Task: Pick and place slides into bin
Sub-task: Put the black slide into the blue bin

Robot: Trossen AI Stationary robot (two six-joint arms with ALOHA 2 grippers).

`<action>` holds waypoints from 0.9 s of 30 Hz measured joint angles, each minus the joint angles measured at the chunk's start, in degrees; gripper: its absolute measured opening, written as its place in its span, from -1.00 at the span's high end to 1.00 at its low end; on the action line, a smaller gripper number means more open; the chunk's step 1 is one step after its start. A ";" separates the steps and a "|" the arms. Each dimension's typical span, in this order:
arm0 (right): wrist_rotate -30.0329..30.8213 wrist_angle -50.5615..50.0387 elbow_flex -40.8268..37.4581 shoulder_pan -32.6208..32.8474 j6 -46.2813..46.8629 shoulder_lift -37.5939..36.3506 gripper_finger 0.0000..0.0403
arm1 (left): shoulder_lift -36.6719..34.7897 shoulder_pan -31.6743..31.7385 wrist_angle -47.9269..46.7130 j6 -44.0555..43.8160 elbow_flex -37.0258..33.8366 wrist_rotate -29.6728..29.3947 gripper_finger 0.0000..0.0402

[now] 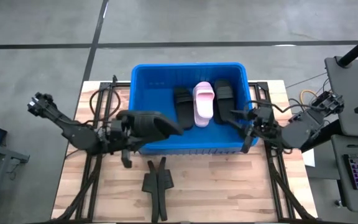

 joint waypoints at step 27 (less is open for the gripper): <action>-13.41 29.00 -0.02 -5.19 -29.83 9.80 -0.21 | 20.32 9.36 19.74 11.61 10.98 8.71 0.98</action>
